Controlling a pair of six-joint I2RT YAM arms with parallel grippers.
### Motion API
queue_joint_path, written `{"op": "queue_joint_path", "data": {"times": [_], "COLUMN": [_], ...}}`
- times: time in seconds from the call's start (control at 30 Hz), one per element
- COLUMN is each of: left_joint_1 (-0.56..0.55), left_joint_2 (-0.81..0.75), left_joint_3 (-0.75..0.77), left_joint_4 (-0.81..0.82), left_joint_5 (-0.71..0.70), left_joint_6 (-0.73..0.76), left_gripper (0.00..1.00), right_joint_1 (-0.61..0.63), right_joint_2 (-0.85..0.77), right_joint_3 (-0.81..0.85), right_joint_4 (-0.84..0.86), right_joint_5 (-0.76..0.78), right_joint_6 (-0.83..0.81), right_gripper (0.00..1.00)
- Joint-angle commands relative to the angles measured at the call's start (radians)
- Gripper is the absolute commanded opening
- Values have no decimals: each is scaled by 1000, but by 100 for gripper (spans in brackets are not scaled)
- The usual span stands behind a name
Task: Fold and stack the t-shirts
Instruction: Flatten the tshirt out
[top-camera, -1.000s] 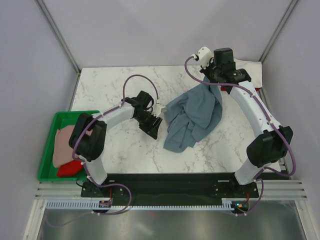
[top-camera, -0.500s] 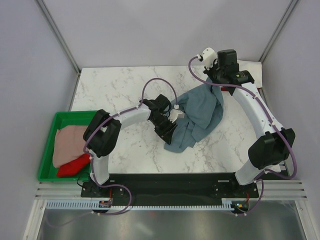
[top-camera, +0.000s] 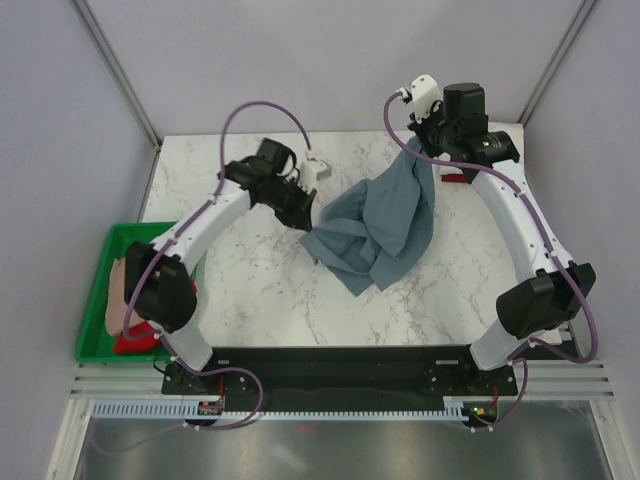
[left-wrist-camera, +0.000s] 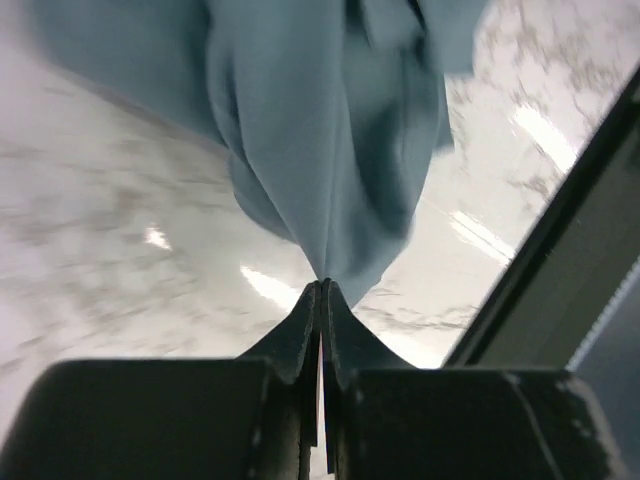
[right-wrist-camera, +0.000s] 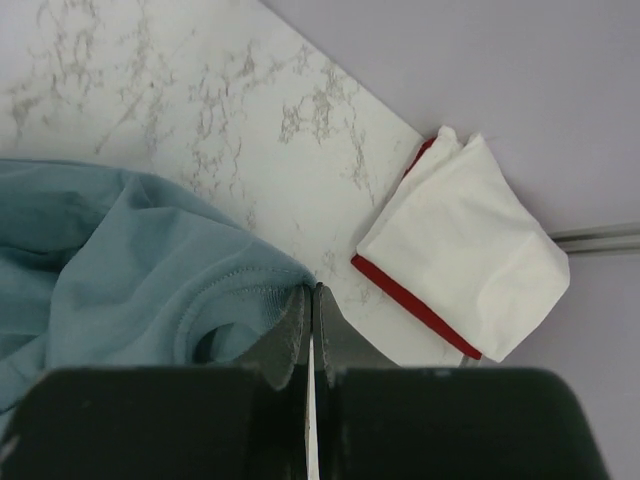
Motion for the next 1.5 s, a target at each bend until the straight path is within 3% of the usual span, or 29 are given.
{"op": "queue_joint_path", "data": {"times": [0.0,0.17,0.27,0.33,0.53,0.57,0.6,0.73,0.77,0.87,0.97,1.13,1.47], "left_joint_1": [88,98,91,78,-25,-46,-77,-77,-76,-39,15,93,202], "left_joint_2": [-151,-154,-166,-217,-384,-396,-409,-456,-453,-408,-317,-138,145], "left_joint_3": [176,423,471,426,18,-75,-116,-237,-245,-247,-208,-153,8], "left_joint_4": [-74,-210,-326,-375,-476,-512,-510,-379,-333,-158,-58,42,62], "left_joint_5": [-71,-85,-38,-19,113,165,183,103,-25,-231,-327,-395,-381], "left_joint_6": [134,234,268,285,320,331,325,285,270,250,259,265,205], "left_gripper": [2,2,2,2,3,6,21,36,37,38,37,38,41], "right_joint_1": [-3,-29,-65,-79,-108,-114,-117,-135,-134,-135,-135,-138,-157], "right_joint_2": [-33,-19,-28,-65,-168,-174,-179,-156,-148,-125,-105,-70,19], "right_joint_3": [114,183,162,83,-177,-200,-217,-243,-240,-223,-209,-185,-127], "right_joint_4": [41,66,44,29,20,18,20,15,15,15,20,27,38], "right_joint_5": [-60,-36,-42,-48,-50,-47,-44,-51,-54,-76,-80,-64,-79], "right_joint_6": [60,63,62,60,40,34,31,51,57,72,68,52,82], "right_gripper": [0,0,0,0,0,0,0,0,0,0,0,0,0]}}
